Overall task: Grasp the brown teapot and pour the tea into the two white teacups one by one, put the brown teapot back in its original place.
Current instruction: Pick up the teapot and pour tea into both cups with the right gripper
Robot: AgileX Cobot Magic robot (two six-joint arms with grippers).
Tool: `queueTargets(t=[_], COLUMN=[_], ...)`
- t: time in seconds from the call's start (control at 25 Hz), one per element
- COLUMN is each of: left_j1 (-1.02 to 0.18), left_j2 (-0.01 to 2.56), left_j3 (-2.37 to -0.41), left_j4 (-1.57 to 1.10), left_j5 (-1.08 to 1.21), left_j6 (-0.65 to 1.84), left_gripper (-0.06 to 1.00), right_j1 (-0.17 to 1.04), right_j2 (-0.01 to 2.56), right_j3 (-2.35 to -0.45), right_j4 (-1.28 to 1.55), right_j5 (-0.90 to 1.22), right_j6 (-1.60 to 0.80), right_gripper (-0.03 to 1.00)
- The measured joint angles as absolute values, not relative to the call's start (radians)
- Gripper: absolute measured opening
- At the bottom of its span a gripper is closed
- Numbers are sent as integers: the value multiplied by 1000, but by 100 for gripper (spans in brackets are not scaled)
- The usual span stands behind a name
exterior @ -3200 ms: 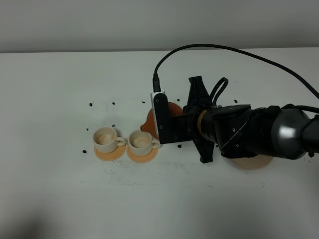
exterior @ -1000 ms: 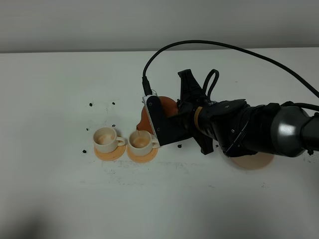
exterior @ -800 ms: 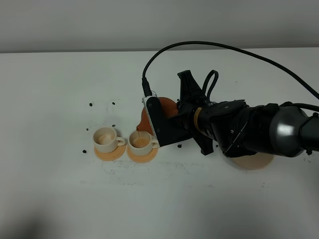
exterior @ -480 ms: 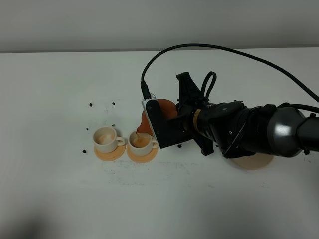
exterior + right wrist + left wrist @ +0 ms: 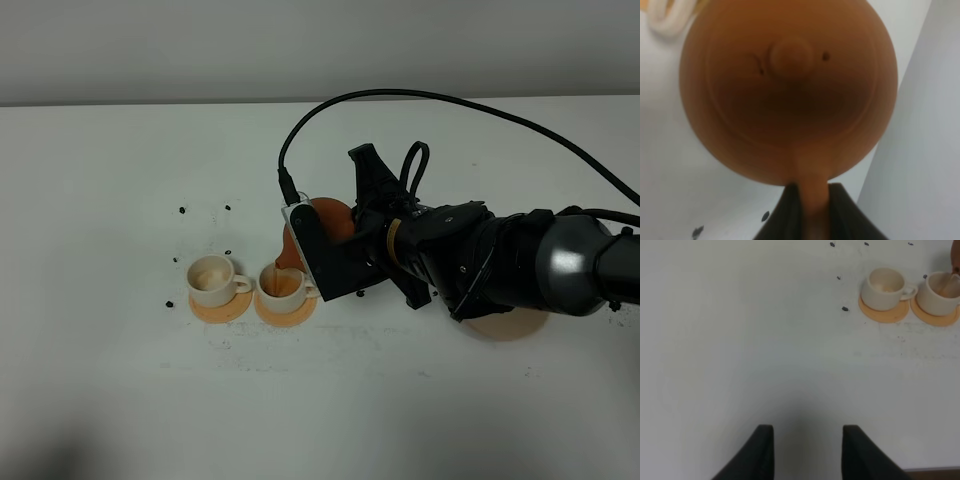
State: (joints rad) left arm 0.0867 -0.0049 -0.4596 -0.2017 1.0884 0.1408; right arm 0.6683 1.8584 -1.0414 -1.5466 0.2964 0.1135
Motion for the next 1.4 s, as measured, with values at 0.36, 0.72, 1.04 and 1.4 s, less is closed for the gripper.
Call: queueTargets(t=[0.36,0.72,1.04,1.4], left_j1=[87,87,87,87], left_j2=[-5,-5,-5,-5], left_j3=[-460,-460,-460,-460], left_j4=[-202,-202,-202,-202], left_j5=[1088,1088,1088,1088], left_j6=[141,141,141,141], left_gripper=[31,31,31,31], right_j1=[668,668,668,668], right_j2=[1858,1858,1858,1858], right_j3=[-1041,-1041,-1041,-1041], right_j4=[-1584,-1597,-1618,-1618], right_j5=[295,301,302,306], right_j6=[113,113,113,113], right_gripper=[9,9,9,9])
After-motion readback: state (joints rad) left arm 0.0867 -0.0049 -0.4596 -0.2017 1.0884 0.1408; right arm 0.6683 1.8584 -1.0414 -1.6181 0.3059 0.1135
